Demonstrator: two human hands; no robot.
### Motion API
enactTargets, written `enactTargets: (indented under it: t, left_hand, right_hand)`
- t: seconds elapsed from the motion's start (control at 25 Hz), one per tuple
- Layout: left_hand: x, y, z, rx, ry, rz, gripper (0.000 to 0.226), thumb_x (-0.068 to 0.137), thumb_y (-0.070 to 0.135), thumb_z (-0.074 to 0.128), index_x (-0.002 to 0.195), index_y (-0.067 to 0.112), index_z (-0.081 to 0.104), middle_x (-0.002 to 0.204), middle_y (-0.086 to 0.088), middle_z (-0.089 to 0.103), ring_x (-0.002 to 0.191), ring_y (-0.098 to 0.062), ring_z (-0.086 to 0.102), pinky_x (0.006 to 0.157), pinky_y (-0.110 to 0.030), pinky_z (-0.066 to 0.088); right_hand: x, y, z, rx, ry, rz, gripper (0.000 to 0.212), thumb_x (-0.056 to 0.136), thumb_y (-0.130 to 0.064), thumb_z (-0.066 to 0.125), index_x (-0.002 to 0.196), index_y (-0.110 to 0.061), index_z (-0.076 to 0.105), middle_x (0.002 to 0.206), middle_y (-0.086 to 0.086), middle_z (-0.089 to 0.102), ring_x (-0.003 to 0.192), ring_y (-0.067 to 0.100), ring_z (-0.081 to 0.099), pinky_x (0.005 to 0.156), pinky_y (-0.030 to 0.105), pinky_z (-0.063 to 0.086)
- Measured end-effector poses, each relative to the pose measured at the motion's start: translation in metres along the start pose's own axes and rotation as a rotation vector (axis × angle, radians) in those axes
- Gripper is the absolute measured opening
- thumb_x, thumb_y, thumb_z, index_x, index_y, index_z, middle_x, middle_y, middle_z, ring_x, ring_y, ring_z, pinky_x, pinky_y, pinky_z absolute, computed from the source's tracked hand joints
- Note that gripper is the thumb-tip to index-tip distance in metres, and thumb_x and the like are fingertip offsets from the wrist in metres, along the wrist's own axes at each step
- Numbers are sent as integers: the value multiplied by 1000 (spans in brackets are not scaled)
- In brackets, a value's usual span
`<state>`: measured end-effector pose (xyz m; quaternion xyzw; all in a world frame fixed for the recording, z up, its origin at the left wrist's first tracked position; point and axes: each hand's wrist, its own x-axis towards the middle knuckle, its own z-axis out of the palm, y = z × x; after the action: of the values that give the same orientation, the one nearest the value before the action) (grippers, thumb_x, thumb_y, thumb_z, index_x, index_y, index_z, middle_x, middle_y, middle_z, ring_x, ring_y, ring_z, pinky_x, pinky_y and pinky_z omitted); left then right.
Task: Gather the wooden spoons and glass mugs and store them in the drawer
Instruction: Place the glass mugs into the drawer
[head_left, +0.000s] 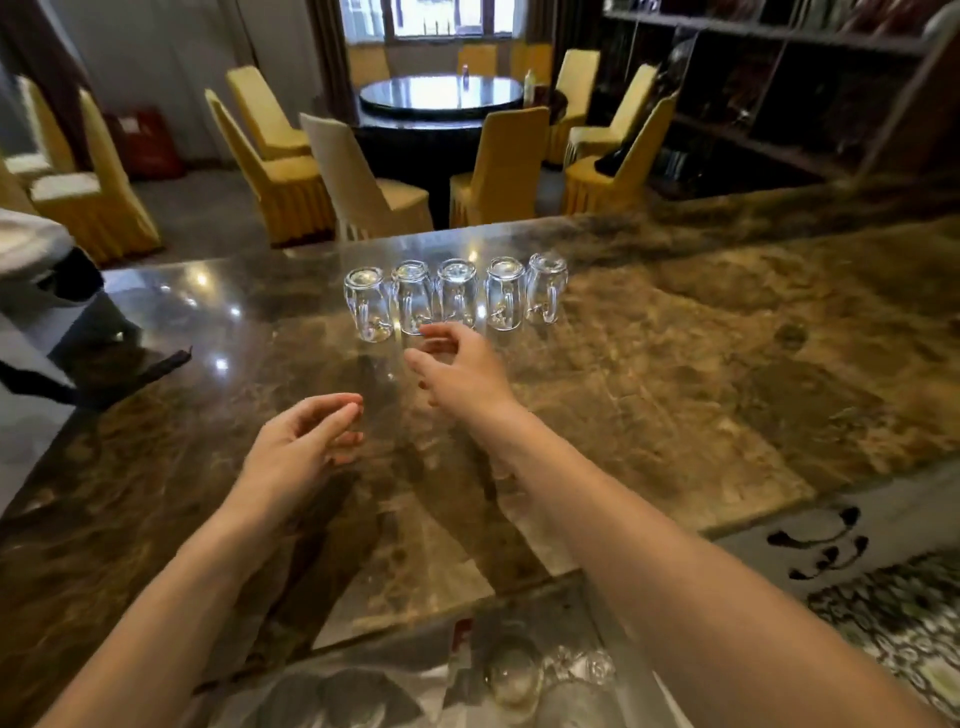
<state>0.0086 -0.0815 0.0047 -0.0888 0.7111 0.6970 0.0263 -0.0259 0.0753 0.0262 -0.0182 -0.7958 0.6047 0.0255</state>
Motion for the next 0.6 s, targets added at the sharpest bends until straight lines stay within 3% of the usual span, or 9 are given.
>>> enactTargets:
  t: [0.16,0.36,0.44,0.6]
  left_hand:
    - [53,-2,7,69,109,87,18,94,15,53,111,18,58,93,3,63,76,-10,61,57,-19,53]
    - [108,-10,12,81,172,119,30,94,20,55,124,15,54,109,-3,62,84,-8,63,63,-23,51]
    - [124,-16,15,106,183,115,31,93,24,57,123,16,55,112,-4,63,82,-8,63,66,-27,52]
    - [145,-25,22,153,169,122,28,91,28,60,117,19,58,110,-6,66,77,-10,64,73,-31,53]
  right_hand:
    - [55,3,10,-142,88,16,40,91,-24,59,128,-11,52,126,5,59,116,20,55,100,36,45]
    - [86,17,29,-121,110,113,40,91,-25,59,127,-9,51,124,8,59,115,24,54,100,37,45]
    - [94,20,34,-105,118,138,40,91,-25,59,127,-9,51,124,9,58,114,24,54,95,32,44]
    - [109,25,41,-128,129,167,32,92,-27,57,119,-9,56,119,10,63,112,26,56,97,37,45]
